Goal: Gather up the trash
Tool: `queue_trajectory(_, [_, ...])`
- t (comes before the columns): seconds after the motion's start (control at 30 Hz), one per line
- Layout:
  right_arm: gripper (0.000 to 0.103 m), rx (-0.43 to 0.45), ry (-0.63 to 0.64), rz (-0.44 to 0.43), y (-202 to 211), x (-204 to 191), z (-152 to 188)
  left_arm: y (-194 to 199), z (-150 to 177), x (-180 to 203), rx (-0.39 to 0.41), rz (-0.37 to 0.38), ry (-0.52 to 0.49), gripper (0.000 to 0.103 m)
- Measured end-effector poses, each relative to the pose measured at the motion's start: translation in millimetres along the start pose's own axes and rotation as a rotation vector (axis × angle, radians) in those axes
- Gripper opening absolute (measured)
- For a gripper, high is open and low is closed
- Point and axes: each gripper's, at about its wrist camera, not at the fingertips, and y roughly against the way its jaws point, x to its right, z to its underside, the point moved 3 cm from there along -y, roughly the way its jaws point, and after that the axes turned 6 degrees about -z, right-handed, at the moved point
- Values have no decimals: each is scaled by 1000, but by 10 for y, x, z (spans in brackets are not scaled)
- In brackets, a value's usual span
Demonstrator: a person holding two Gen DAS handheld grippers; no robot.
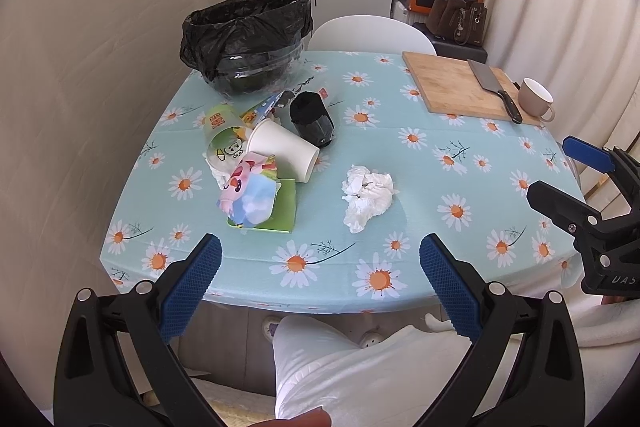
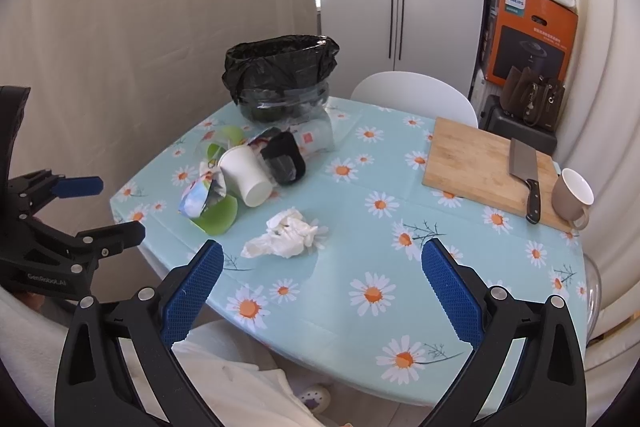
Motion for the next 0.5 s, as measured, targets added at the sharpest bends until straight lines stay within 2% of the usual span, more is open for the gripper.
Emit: queue_trajectory(0.5, [95,-7,11,-1,-38,-28,-29,5,19,-19,0,-1,5,97])
